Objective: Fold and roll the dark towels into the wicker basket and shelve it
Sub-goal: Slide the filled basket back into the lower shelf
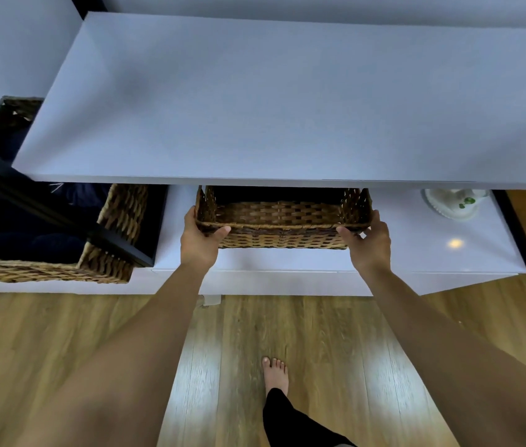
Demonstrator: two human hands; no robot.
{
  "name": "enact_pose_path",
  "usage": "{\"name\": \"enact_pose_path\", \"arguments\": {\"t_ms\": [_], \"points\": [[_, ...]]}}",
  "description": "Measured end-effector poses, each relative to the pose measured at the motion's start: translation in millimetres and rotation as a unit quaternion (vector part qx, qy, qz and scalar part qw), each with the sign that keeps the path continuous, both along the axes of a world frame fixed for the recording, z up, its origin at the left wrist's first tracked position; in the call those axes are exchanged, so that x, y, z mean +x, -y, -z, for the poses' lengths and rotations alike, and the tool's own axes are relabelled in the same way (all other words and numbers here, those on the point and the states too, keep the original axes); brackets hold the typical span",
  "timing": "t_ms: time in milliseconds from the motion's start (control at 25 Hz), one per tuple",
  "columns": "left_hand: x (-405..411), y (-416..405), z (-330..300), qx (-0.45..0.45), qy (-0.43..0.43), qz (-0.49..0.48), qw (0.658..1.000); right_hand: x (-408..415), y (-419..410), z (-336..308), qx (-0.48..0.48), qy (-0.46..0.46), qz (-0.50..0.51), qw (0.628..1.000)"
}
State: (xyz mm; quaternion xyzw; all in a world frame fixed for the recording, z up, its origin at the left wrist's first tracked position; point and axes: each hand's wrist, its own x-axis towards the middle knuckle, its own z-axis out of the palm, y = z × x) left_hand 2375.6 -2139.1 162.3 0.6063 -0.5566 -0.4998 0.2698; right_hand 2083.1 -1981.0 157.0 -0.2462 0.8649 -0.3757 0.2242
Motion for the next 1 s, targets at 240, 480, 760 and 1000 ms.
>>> {"name": "enact_pose_path", "arguments": {"t_ms": [240, 480, 760, 1000], "points": [[-13, 18, 4, -0.018, 0.005, 0.003, 1.000, -12, 18, -4, 0.000, -0.006, -0.003, 1.000], [-31, 38, 2, -0.011, 0.020, -0.018, 1.000, -25, 39, 0, 0.002, 0.007, 0.027, 1.000], [-29, 42, 9, -0.017, 0.023, -0.012, 1.000, -24, 41, 3, 0.004, 0.006, 0.033, 0.999], [-30, 33, 15, -0.005, -0.018, -0.043, 0.999, -18, 37, 1, -0.025, 0.018, 0.028, 0.999]]}}
